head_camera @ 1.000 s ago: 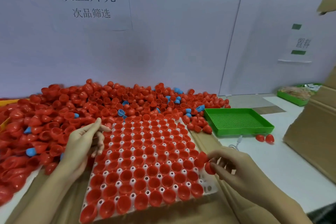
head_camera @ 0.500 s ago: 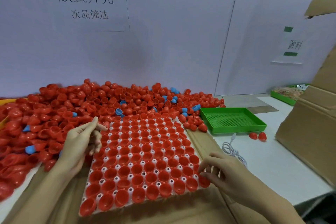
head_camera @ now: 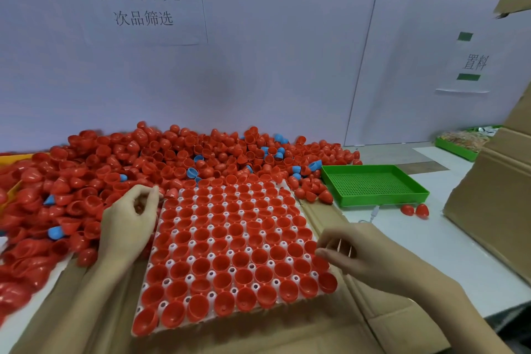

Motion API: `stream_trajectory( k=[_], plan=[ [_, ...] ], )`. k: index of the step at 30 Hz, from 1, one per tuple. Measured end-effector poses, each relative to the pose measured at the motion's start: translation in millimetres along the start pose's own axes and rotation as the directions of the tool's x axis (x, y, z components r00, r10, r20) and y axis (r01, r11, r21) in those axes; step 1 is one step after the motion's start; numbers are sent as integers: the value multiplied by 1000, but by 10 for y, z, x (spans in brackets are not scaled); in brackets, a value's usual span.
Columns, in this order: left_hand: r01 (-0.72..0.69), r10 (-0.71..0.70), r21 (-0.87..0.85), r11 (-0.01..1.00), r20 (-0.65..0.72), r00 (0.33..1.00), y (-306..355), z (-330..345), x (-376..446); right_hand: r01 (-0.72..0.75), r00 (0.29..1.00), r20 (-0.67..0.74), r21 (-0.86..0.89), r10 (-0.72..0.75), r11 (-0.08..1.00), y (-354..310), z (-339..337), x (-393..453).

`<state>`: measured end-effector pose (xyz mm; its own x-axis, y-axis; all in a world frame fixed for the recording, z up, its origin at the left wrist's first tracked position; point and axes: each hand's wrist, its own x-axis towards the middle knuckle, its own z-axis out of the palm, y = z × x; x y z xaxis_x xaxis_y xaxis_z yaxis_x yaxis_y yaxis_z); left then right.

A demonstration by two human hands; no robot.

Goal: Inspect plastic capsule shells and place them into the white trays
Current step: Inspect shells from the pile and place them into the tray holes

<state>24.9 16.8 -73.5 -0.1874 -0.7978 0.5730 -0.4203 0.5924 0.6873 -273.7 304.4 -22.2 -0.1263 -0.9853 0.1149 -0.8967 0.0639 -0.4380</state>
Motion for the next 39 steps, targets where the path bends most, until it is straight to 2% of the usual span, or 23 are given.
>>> stream_trajectory(
  k=[4, 10, 13, 16, 18, 22, 28, 31, 34, 36, 39],
  plan=[
    [-20, 3, 278, 960, 61, 998, -29, 9, -29, 67, 994, -88, 51, -62, 996, -94, 110, 199],
    [-27, -49, 406, 913, 175, 983, -12, 2, -62, 174, 977, -99, -145, -189, 974, -121, 429, 437],
    [-23, -60, 449, 893, 169, 984, 18, -33, -46, 173, 958, -208, -138, -199, 975, -63, 415, 542],
    [-7, -89, 514, 858, 162, 983, 26, -76, -25, 114, 919, -391, 132, -54, 985, 90, 373, 826],
    [2, -107, 535, 845, 165, 980, 30, -87, -27, -6, 878, -464, 231, 115, 973, 251, 397, 1092],
    [84, -186, 492, 866, 162, 969, 50, -88, -31, -351, 858, -324, 199, 399, 915, 533, 493, 1442],
    [256, -329, 257, 932, 304, 894, 88, -115, 14, -453, 824, -277, 201, 494, 868, 670, 579, 1511],
    [259, -337, 274, 926, 292, 895, 116, -96, -6, -422, 829, -354, 108, 432, 900, 703, 466, 1548],
    [211, -297, 301, 930, 275, 915, 143, -82, -28, -229, 867, -441, 59, 231, 972, 616, 311, 1685],
    [205, -289, 296, 933, 278, 916, 149, -90, -33, -136, 921, -367, 2, 127, 991, 591, 233, 1812],
    [212, -296, 290, 933, 287, 911, 149, -106, -23, -87, 972, -225, -60, 71, 994, 627, 172, 1969]
  ],
)
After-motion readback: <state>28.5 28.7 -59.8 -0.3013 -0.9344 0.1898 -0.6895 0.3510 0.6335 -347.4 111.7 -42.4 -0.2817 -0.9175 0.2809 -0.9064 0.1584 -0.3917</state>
